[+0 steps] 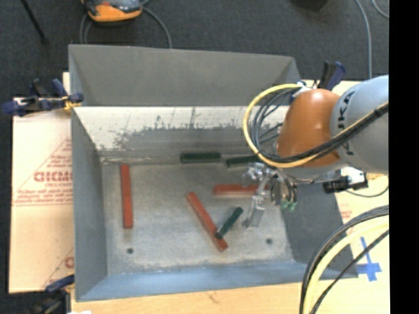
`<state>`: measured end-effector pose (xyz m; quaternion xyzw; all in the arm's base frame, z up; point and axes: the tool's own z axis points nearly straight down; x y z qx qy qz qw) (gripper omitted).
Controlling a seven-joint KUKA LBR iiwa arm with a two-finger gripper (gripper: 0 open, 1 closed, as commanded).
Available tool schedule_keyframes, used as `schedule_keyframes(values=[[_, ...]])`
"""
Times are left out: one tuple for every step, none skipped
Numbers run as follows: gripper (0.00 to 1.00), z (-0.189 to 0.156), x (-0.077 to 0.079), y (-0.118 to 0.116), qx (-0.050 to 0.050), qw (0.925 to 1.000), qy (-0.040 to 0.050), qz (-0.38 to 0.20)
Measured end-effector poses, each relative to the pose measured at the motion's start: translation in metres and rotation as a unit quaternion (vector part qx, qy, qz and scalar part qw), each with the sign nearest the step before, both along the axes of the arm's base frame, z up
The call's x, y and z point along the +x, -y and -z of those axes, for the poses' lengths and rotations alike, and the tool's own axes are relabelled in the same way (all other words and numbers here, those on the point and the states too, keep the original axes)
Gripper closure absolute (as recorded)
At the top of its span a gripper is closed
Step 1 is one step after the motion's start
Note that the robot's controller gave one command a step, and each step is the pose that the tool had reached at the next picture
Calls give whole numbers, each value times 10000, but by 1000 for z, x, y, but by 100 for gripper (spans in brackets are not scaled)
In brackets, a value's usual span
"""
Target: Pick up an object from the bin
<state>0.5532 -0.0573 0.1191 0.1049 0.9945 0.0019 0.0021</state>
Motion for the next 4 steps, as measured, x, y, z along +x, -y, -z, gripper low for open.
schedule_keyframes(values=[[100,48,96,-42,-22,9843,4,-1767],[0,50,93,-41,-12,9841,-79,-1772],[0,49,93,-41,-13,9841,-77,-1773],[0,49,99,8,-2,9852,-33,-1715]])
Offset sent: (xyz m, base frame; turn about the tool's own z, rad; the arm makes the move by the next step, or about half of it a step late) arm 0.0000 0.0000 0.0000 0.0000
